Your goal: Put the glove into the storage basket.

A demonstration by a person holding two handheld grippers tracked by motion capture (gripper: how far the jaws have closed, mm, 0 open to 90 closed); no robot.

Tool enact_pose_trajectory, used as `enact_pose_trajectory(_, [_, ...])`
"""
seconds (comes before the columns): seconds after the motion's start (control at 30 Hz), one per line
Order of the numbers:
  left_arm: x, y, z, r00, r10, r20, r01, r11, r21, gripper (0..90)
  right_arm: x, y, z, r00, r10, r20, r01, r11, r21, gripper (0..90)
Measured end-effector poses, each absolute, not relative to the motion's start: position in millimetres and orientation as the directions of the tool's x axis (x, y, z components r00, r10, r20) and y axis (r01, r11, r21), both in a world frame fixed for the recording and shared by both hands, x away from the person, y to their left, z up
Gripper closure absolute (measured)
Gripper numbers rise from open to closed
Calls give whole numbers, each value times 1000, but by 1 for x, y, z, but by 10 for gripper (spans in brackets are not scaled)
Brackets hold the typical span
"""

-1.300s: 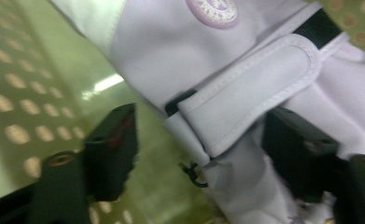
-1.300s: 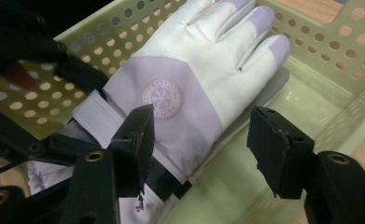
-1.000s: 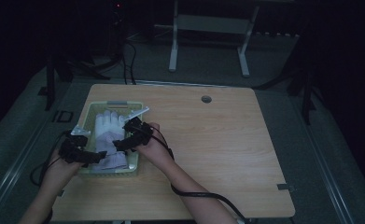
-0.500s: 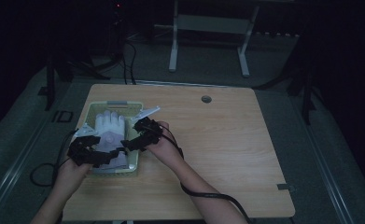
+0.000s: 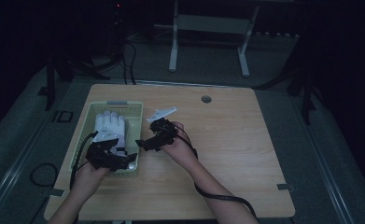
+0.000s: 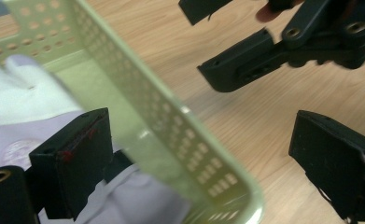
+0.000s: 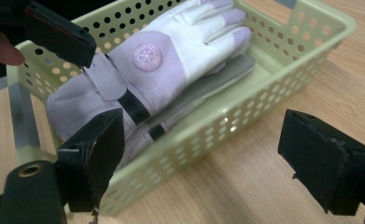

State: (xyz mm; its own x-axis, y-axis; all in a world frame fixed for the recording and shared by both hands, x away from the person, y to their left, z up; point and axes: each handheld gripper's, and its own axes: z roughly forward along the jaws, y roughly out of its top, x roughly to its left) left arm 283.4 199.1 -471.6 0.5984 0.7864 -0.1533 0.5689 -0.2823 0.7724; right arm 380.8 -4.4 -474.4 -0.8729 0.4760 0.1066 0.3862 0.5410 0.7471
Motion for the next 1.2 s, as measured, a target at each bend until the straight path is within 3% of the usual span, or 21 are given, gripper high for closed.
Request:
enact_pose_trajectory(0.67, [268,142,-461,727,665,-173,466,-292,835,65,369,-72,-474,-853,508,115,402,501,767,143])
enact_pose_trajectory(1.2, [256,81,-473,840,522,-146,395,-405,825,65,353,-129,-487,-832,548,85,411,507,757,144])
